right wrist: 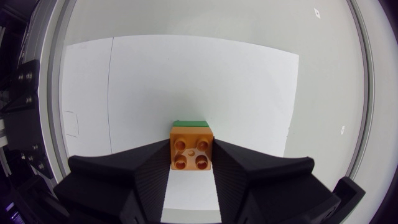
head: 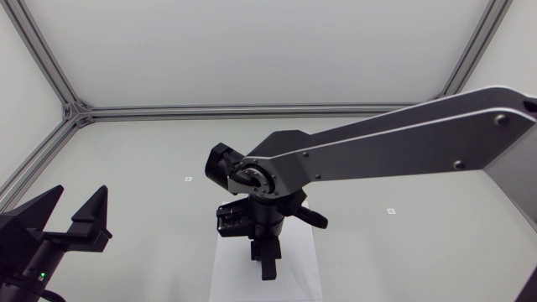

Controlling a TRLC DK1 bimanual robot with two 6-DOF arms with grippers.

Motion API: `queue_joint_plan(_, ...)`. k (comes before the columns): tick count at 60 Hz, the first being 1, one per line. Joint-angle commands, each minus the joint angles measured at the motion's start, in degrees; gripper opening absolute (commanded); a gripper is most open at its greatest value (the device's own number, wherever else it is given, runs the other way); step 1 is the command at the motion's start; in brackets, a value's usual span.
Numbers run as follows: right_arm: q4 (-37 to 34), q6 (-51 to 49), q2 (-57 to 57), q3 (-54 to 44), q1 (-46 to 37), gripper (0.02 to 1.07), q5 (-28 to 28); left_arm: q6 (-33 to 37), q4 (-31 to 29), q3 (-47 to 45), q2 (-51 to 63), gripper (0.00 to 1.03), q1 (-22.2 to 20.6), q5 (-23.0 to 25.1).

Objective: Pick up the orange 2x2 brick with the right arm and stack it on top of the green 2x2 brick in the center

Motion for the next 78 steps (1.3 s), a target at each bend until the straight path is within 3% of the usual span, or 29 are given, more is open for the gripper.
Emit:
queue_joint_plan(1, -3.0, -1.0, 4.4, -1.5, -0.7, 0.08, -0.5, 0.7, -0.8, -2.3, -0.5, 0.99, 0.1, 0.3)
queue_joint_plan(11, -4.0, -1.3, 4.4, -2.1, -3.2, 0.07, -3.9, 0.7, -0.8, -2.3, -0.5, 0.99, 0.1, 0.3)
queue_joint_plan(19, -0.6, -1.5, 2.7, -5.7, -4.2, 0.08, -6.1, 0.7, -0.8, -2.3, -0.5, 0.99, 0.2, 0.3)
queue_joint_plan(30, 4.0, 0.7, 1.8, -8.7, -1.9, 0.08, -3.7, 0.7, -0.8, -2.3, -0.5, 0.99, 0.1, 0.3)
queue_joint_plan(43, 1.4, 1.3, 4.8, -5.5, -1.2, 0.08, -1.8, 0.7, -0.8, -2.3, -0.5, 0.99, 0.1, 0.3)
queue_joint_plan(70, 2.6, 1.2, 6.3, -4.4, -3.8, 0.08, -5.6, 0.7, -0.8, -2.3, -0.5, 0.99, 0.1, 0.3)
queue_joint_plan(78, 3.3, 1.7, 5.8, -5.0, -2.8, 0.08, -4.4, 0.7, -0.8, -2.3, -0.5, 0.99, 0.1, 0.3)
